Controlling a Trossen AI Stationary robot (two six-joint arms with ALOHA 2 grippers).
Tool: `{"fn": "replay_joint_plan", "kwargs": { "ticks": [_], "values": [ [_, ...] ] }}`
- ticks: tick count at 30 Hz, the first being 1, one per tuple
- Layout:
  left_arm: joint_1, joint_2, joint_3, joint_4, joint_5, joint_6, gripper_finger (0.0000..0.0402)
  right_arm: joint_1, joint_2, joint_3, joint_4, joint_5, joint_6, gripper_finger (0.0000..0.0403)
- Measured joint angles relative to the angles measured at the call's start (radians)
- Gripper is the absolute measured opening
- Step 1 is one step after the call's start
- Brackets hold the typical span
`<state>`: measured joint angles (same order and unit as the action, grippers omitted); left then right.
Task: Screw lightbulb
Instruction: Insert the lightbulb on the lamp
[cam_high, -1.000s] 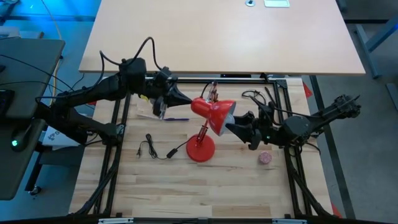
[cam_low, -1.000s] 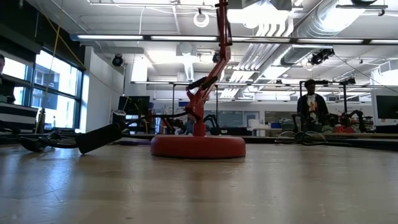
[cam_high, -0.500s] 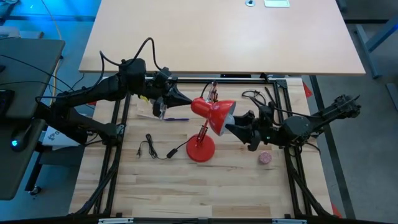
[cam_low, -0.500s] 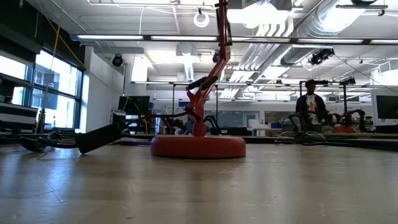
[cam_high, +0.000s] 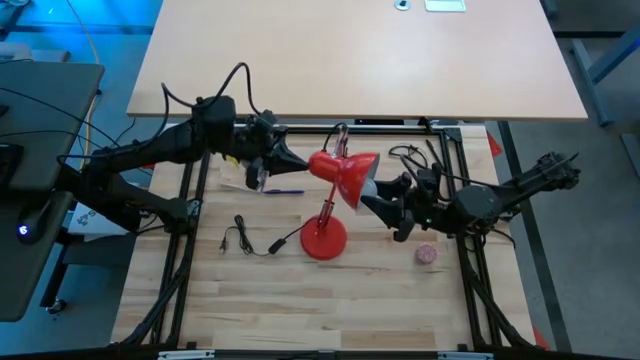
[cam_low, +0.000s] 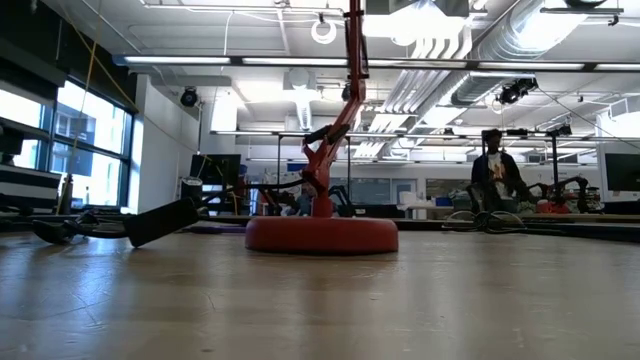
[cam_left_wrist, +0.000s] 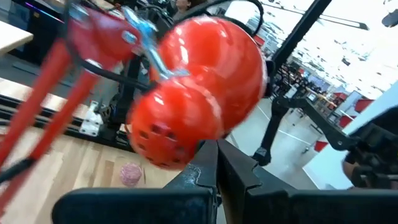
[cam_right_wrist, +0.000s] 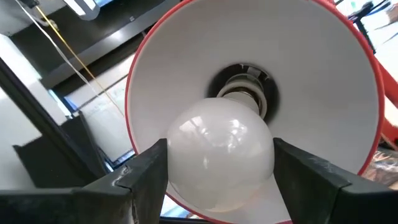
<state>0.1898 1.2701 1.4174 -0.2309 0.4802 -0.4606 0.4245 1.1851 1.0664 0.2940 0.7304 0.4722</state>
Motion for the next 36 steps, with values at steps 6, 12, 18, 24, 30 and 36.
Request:
{"fn": "replay_joint_plan", "kwargs": {
  "ticks": [6, 12, 18, 24, 30, 36],
  "values": [
    [-0.001, 0.002, 0.0, -0.003, 0.002, 0.0, 0.0, -0.002, 0.0, 0.0, -0.016, -0.029, -0.064, 0.025],
    [-0.005, 0.001, 0.0, -0.004, -0.004, -0.031, 0.0, -0.001, -0.001, 0.0, -0.024, -0.046, -0.078, 0.025],
    [-0.008, -0.021, 0.0, -0.013, 0.008, -0.06, 0.0, 0.0, -0.016, 0.0, -0.044, -0.067, -0.103, 0.025],
    [-0.007, -0.06, 0.0, -0.011, -0.033, -0.061, 0.0, 0.0, -0.046, 0.0, -0.09, -0.064, -0.165, 0.025],
    [0.022, -0.082, 0.0, -0.028, -0.104, -0.034, 0.0, 0.0, -0.052, 0.061, -0.226, -0.058, -0.145, 0.025],
    [0.043, -0.072, 0.0, -0.112, -0.12, -0.017, 0.0, 0.0, -0.052, 0.163, -0.407, -0.062, -0.181, 0.025]
  ]
}}
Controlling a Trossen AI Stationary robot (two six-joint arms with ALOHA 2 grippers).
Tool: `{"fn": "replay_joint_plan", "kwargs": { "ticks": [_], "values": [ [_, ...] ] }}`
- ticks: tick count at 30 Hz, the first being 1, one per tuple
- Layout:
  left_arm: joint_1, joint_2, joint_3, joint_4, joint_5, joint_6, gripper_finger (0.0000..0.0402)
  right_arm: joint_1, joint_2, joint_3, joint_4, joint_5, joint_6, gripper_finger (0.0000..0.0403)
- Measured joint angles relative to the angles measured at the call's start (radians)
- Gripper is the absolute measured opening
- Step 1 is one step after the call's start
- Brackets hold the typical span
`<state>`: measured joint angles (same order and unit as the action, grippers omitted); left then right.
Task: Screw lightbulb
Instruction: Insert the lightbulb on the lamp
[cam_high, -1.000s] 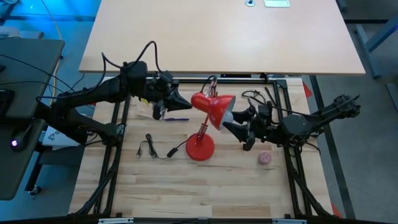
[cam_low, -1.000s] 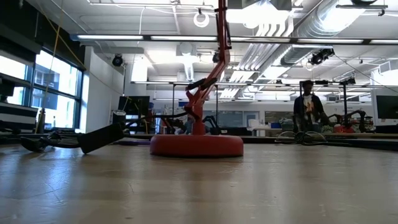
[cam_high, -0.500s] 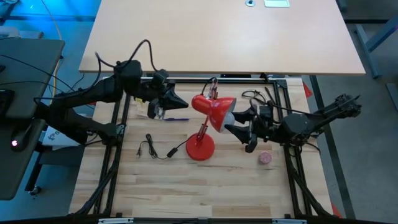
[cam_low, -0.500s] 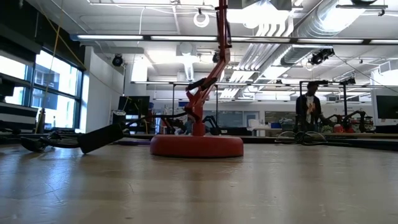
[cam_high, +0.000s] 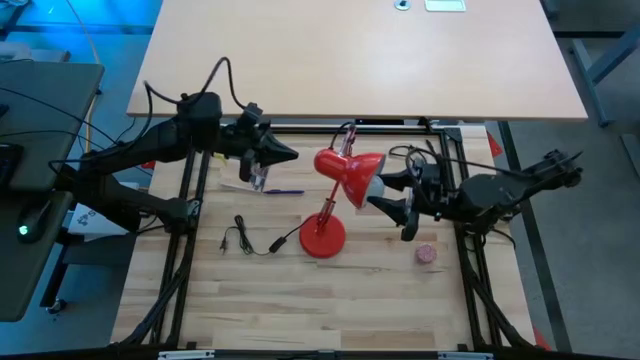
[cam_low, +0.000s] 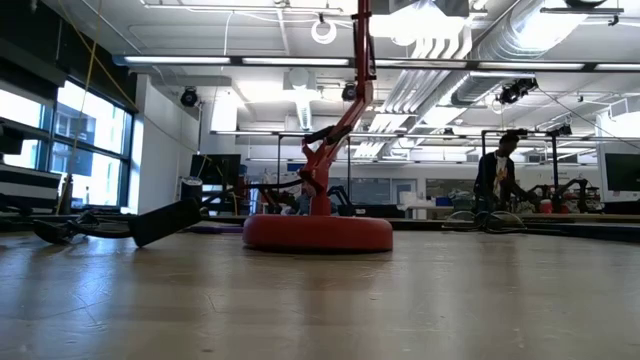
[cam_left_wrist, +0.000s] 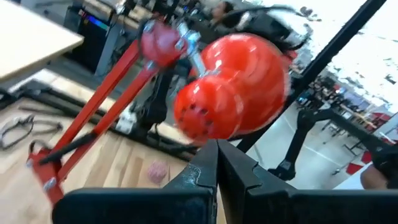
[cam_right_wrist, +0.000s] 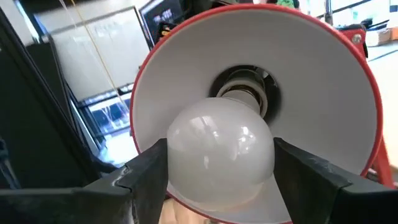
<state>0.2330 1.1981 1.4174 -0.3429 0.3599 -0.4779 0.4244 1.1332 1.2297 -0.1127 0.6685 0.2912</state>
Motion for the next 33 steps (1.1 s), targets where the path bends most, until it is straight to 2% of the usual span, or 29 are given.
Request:
{"fn": "replay_joint_plan", "kwargs": {
  "ticks": [8, 13, 24, 33],
  "values": [
    [0.002, 0.02, 0.0, 0.047, 0.0, 0.0, 0.0, 0.001, 0.0, 0.011, -0.045, 0.02, -0.169, 0.025],
    [0.002, 0.021, 0.0, 0.057, -0.001, 0.0, 0.0, 0.0, 0.0, 0.011, -0.041, 0.029, -0.175, 0.025],
    [0.002, 0.059, 0.0, 0.056, 0.012, -0.003, 0.0, 0.0, 0.0, 0.011, -0.025, -0.053, -0.203, 0.025],
    [-0.006, 0.059, 0.0, 0.111, 0.012, -0.047, 0.0, 0.0, -0.047, 0.011, -0.062, -0.125, -0.361, 0.025]
  ]
}}
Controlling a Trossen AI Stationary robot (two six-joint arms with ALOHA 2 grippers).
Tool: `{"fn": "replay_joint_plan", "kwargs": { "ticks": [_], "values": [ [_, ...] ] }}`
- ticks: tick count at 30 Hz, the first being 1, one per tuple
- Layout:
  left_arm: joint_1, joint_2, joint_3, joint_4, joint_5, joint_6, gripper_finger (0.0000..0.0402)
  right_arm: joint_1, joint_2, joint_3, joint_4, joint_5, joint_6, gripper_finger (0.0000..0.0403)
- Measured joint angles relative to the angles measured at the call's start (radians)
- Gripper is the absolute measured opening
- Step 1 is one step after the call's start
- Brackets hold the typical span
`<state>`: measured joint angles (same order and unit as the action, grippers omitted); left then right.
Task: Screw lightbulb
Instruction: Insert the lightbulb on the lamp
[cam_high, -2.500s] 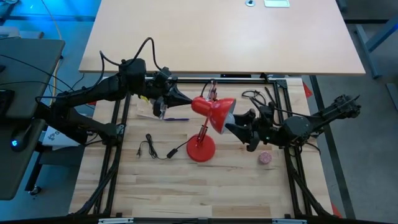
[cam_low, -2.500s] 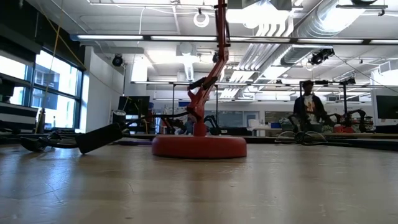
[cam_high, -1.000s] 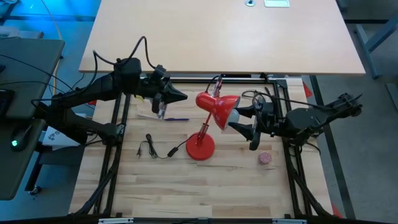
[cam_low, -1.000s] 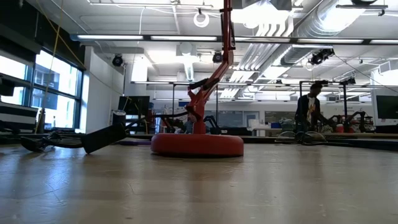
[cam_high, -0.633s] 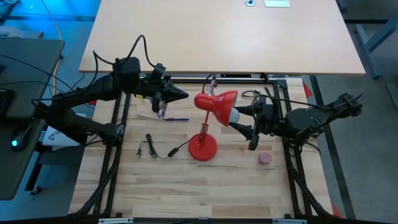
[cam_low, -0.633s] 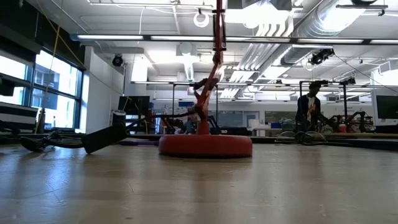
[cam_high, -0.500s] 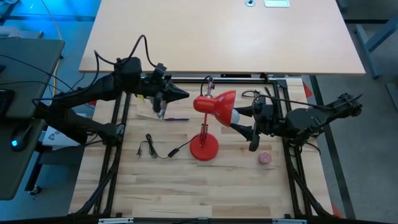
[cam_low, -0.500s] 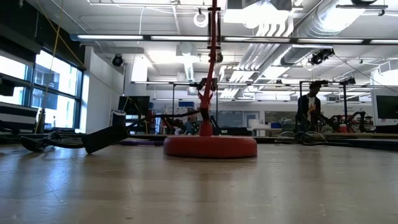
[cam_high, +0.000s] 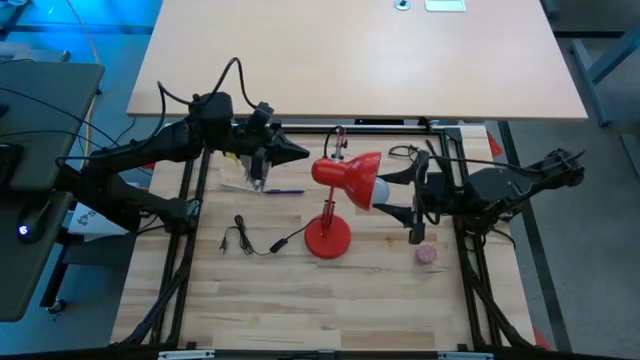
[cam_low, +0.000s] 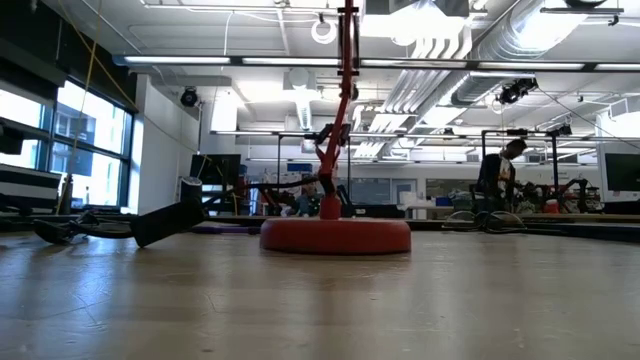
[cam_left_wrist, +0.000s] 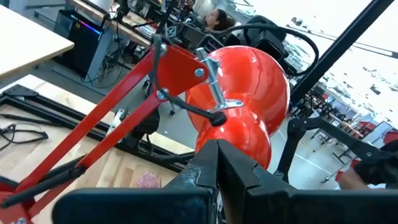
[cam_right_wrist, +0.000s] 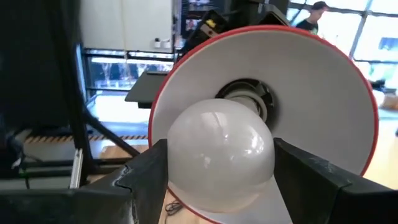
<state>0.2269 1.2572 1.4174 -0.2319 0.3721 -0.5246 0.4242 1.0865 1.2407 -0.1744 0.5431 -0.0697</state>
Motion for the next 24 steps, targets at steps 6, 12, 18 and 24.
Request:
{"fn": "replay_joint_plan", "kwargs": {
  "ticks": [6, 12, 18, 24],
  "values": [
    [-0.028, 0.0, 0.0, -0.008, -0.05, -0.019, 0.0, -0.008, -0.054, 0.0, -0.089, -0.088, -0.119, 0.025],
    [-0.042, 0.0, 0.0, -0.003, -0.124, -0.035, 0.0, -0.059, -0.074, 0.002, -0.12, -0.185, -0.171, 0.025],
    [-0.072, 0.005, 0.0, 0.008, -0.192, -0.049, 0.0, -0.089, -0.074, 0.002, -0.135, -0.188, -0.178, 0.025],
    [-0.084, 0.026, 0.0, 0.004, -0.222, -0.071, 0.0, -0.1, -0.073, 0.002, -0.13, -0.23, -0.175, 0.025]
  ]
}}
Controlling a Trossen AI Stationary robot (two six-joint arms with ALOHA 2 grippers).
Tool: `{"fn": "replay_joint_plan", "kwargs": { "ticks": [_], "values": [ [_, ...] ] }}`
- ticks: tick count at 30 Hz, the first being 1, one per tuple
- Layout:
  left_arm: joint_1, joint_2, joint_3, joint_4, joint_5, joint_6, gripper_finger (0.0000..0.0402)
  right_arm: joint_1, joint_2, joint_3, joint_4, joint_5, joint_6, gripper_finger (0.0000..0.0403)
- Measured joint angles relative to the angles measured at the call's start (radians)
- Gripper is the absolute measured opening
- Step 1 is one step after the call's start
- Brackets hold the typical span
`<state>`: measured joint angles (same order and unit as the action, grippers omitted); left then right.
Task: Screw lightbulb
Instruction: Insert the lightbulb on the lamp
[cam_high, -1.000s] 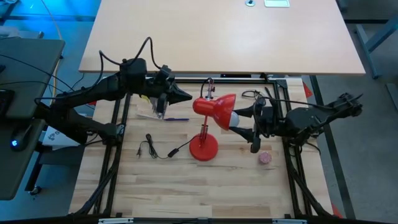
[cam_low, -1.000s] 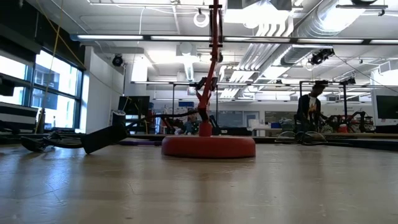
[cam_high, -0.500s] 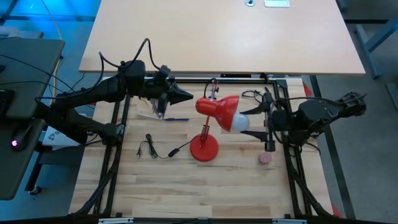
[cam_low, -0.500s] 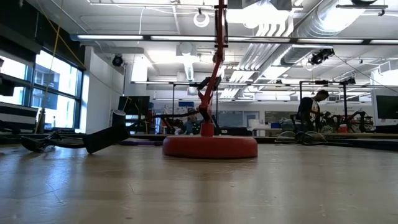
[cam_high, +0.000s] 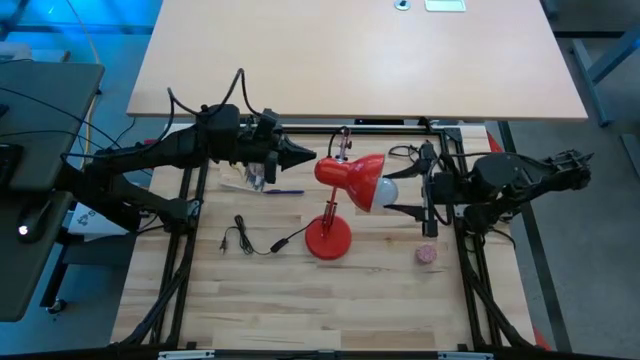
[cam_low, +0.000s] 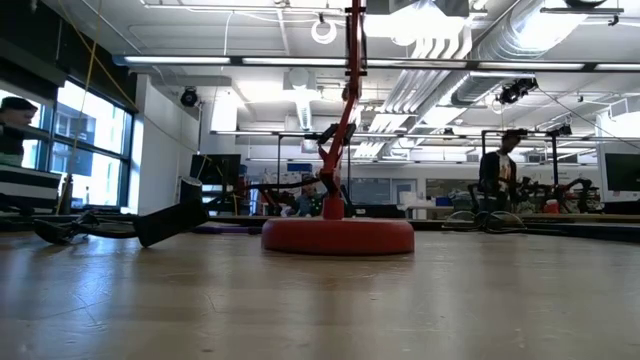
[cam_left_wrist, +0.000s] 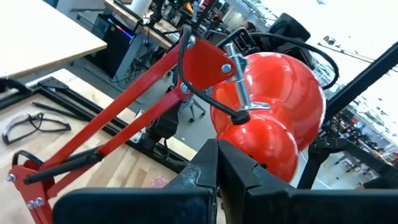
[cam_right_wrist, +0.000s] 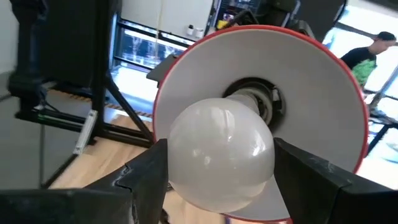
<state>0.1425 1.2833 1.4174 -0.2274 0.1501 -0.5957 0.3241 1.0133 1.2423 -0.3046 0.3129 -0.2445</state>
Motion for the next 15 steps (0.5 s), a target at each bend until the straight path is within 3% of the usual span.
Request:
{"fn": "replay_joint_plan", "kwargs": {
  "ticks": [4, 15],
  "values": [
    [-0.016, 0.013, 0.0, 0.006, -0.002, -0.032, 0.0, -0.017, 0.007, 0.0, 0.001, -0.01, 0.043, 0.025],
    [-0.032, 0.014, 0.0, 0.01, -0.017, -0.032, 0.0, -0.044, 0.02, 0.0, 0.013, -0.017, 0.366, 0.025]
  ]
}}
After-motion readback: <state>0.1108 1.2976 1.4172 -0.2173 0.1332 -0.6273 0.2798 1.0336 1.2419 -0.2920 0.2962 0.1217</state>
